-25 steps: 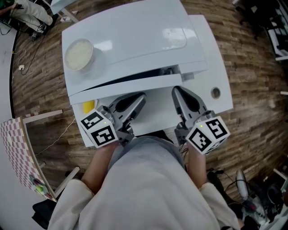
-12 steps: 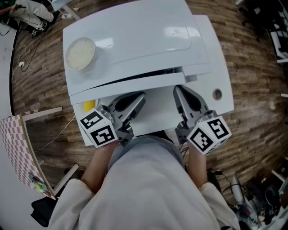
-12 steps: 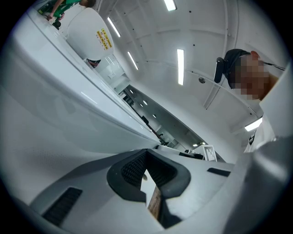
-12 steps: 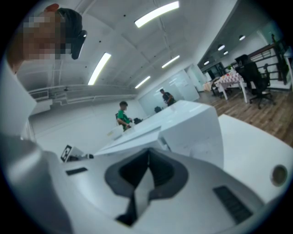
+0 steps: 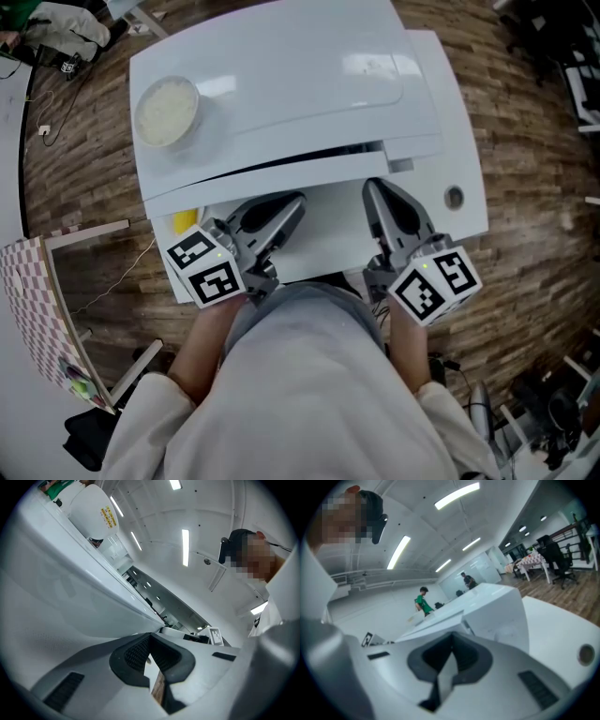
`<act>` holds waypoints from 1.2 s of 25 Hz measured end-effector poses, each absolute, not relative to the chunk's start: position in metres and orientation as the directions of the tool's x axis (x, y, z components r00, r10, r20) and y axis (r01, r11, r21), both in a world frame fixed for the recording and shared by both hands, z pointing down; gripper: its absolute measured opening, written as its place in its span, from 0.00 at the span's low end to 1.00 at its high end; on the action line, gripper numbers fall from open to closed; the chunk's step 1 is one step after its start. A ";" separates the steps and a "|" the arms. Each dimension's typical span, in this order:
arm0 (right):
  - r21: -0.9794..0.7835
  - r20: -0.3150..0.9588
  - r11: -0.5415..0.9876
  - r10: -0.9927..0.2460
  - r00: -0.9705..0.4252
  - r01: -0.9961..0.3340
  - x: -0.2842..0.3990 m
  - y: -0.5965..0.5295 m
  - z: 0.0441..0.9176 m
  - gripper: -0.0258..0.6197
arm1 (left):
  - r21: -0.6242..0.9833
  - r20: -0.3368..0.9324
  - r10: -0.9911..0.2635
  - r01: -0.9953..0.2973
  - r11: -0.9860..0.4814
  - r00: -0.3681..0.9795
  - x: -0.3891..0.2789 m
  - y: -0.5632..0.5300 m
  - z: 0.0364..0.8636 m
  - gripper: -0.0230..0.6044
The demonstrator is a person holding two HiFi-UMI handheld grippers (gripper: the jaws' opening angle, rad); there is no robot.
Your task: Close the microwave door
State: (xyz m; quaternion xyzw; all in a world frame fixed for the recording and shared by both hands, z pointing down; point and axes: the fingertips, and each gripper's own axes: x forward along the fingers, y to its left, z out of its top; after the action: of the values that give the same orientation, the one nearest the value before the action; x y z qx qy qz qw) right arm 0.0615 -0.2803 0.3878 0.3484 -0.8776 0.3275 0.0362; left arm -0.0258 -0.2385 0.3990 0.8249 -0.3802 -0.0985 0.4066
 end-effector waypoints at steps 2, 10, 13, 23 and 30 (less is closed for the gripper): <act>-0.553 0.292 0.539 -0.589 -0.753 -0.636 0.060 -0.284 0.388 0.08 | 0.747 0.147 -0.713 -0.550 -0.375 0.686 -0.029 -0.240 0.399 0.06; -0.543 0.296 0.546 -0.587 -0.753 -0.639 0.054 -0.296 0.386 0.08 | 0.746 0.152 -0.727 -0.561 -0.360 0.669 -0.036 -0.246 0.398 0.06; -0.552 0.276 0.549 -0.590 -0.759 -0.628 0.054 -0.296 0.386 0.08 | 0.739 0.161 -0.724 -0.568 -0.362 0.671 -0.035 -0.246 0.399 0.06; -0.504 0.293 0.604 -0.553 -0.780 -0.617 0.053 -0.281 0.382 0.08 | 0.740 0.142 -0.717 -0.554 -0.381 0.683 -0.029 -0.238 0.392 0.06; -0.509 0.275 0.620 -0.541 -0.795 -0.598 0.069 -0.257 0.372 0.08 | 0.736 0.145 -0.689 -0.543 -0.404 0.710 -0.014 -0.224 0.390 0.06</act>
State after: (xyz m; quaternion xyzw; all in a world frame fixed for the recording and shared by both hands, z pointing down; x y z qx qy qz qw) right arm 0.0690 -0.2567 0.3721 0.3168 -0.8987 0.2997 0.0474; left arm -0.0136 -0.2238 0.3899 0.8330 -0.3698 -0.0910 0.4015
